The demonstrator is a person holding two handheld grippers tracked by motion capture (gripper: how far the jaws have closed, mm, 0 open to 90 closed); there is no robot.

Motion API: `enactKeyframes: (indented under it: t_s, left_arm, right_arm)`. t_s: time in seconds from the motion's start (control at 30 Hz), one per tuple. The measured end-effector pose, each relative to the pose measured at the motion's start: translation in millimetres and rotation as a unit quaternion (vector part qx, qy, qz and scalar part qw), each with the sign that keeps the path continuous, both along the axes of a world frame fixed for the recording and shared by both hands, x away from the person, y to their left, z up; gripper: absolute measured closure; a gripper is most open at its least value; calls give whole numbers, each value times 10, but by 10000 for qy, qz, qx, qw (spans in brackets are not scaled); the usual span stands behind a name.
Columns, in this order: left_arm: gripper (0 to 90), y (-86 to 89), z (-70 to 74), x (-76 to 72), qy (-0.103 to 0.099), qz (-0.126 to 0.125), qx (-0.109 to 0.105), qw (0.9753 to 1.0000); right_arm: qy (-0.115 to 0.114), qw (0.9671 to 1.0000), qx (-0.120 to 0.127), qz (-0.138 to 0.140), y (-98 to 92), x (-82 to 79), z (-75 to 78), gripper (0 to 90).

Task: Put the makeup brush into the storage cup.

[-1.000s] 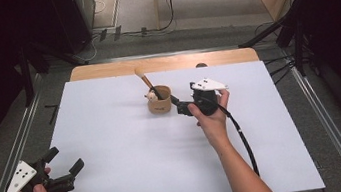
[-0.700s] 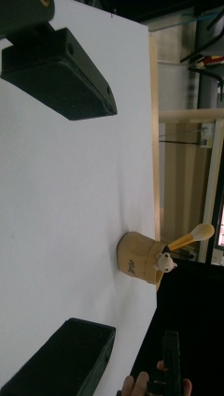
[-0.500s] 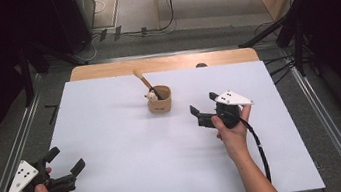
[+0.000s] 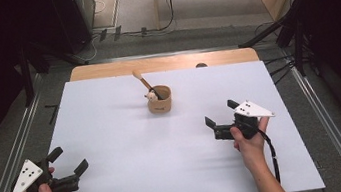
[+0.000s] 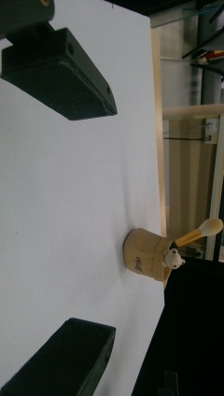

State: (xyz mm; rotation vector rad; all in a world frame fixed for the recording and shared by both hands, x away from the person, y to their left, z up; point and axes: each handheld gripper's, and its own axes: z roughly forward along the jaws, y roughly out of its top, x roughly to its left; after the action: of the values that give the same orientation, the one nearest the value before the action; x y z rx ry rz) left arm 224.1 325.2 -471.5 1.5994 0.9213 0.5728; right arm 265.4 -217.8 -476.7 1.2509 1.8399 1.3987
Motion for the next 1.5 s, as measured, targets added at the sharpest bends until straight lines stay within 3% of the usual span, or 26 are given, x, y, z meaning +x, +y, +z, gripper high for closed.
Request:
enactKeyframes:
  t_s: [0.37, 0.53, 0.97, 1.17, 1.5]
  left_arm:
    - [0, -4, -7, -6, -5, -23, 39, 10000]
    - [0, 5, -47, 10, 71, -52, -98, 9999]
    - [0, 29, -56, 13, 66, -16, -56, 10000]
    - [0, 17, -54, 11, 61, -63, -32, 10000]
    - [0, 17, -49, 5, 69, -155, -112, 9998]
  right_arm:
    - [3, 9998, 66, -202, -317, -221, -75, 0]
    - [1, 9996, 69, -273, -451, -308, -102, 0]
    - [31, 9989, 112, -463, -793, -605, -211, 0]
    - [-43, 9977, 14, -676, -949, -763, -182, 0]
    - [-114, 9961, 104, -868, -1112, -1015, -158, 0]
